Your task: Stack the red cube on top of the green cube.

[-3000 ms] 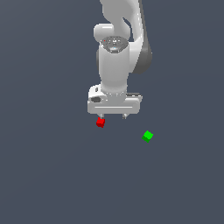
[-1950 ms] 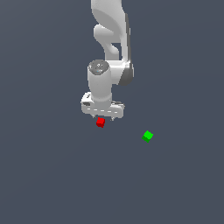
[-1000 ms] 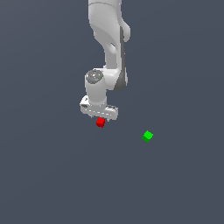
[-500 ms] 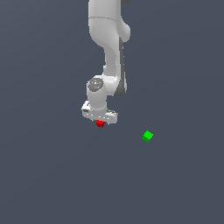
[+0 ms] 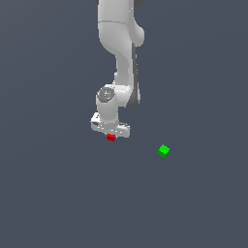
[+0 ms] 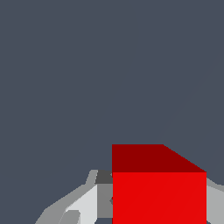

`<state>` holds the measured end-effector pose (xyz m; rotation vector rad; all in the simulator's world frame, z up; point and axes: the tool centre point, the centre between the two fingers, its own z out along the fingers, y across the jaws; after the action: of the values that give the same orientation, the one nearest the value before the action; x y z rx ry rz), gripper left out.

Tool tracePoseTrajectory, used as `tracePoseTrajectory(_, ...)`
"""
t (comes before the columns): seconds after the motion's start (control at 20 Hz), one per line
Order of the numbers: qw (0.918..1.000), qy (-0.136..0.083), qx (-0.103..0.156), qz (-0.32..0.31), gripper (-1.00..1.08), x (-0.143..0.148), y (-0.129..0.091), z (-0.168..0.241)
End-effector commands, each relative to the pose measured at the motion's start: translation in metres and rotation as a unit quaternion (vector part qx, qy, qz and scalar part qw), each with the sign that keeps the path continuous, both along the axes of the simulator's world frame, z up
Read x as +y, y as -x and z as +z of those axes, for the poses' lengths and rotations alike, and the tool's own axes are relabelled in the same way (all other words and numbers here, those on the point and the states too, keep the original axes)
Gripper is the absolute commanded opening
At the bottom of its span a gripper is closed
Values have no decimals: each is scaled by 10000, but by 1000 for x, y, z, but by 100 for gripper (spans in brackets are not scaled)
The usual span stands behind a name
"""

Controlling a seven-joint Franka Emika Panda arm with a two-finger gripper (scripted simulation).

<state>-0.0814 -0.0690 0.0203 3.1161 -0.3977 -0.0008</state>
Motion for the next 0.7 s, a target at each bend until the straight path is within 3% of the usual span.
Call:
tracePoseTrajectory(0.0, 10000, 1, -2, -1, -100, 0, 0, 0)
tracePoseTrajectory(0.65, 10000, -2, -1, -1, -100, 0, 1, 26)
